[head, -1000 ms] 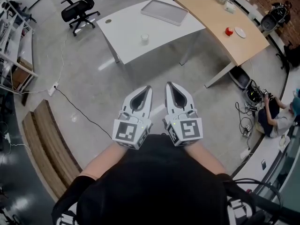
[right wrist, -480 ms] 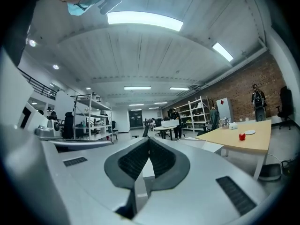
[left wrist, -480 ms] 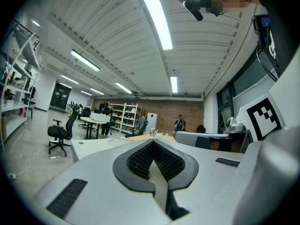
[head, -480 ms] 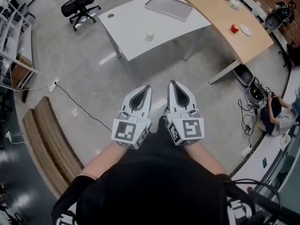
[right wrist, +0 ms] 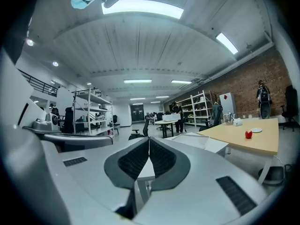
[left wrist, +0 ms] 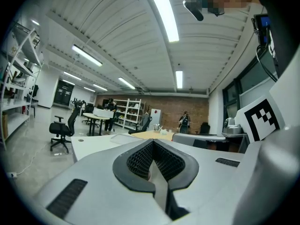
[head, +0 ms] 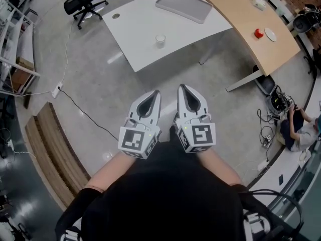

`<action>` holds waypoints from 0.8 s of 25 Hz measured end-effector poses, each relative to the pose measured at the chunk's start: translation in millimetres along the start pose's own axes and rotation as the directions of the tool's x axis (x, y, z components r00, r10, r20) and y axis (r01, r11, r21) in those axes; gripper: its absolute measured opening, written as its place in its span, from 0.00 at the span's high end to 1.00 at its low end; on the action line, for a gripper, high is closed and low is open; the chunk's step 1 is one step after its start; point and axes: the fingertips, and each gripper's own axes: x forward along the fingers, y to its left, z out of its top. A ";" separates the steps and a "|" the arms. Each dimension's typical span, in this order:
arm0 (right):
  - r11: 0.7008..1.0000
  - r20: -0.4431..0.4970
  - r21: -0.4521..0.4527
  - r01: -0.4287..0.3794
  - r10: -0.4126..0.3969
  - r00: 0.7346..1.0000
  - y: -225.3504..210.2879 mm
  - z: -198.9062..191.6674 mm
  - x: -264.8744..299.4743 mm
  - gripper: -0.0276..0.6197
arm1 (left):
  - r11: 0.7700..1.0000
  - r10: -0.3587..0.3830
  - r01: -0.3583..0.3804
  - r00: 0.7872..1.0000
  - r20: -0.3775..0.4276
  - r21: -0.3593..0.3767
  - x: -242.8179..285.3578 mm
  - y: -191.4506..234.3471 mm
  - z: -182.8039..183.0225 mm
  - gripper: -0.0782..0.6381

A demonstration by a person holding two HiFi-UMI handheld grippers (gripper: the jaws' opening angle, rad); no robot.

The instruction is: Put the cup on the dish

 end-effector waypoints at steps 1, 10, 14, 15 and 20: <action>1.000 -0.003 -0.004 -0.011 0.011 1.000 -5.8 0.8 10.9 0.94 | 1.000 0.006 -0.006 1.000 -0.003 -0.001 11.9 4.3 1.0 0.90; 0.995 -0.031 0.011 -0.103 0.103 0.994 -65.0 6.5 95.5 0.94 | 0.997 0.072 -0.072 0.997 -0.024 -0.016 108.5 34.5 9.5 0.90; 0.990 -0.041 0.024 -0.138 0.139 0.989 -93.5 5.7 121.3 0.94 | 0.994 0.107 -0.108 0.994 -0.034 -0.020 142.3 39.6 8.6 0.90; 0.989 -0.041 0.023 -0.145 0.146 0.988 -100.5 6.2 125.9 0.94 | 0.993 0.116 -0.117 0.993 -0.036 -0.020 149.8 39.9 8.4 0.90; 0.984 -0.045 0.016 -0.176 0.176 0.983 -130.9 8.2 143.5 0.94 | 0.986 0.167 -0.167 0.986 -0.029 -0.008 179.3 40.5 10.9 0.90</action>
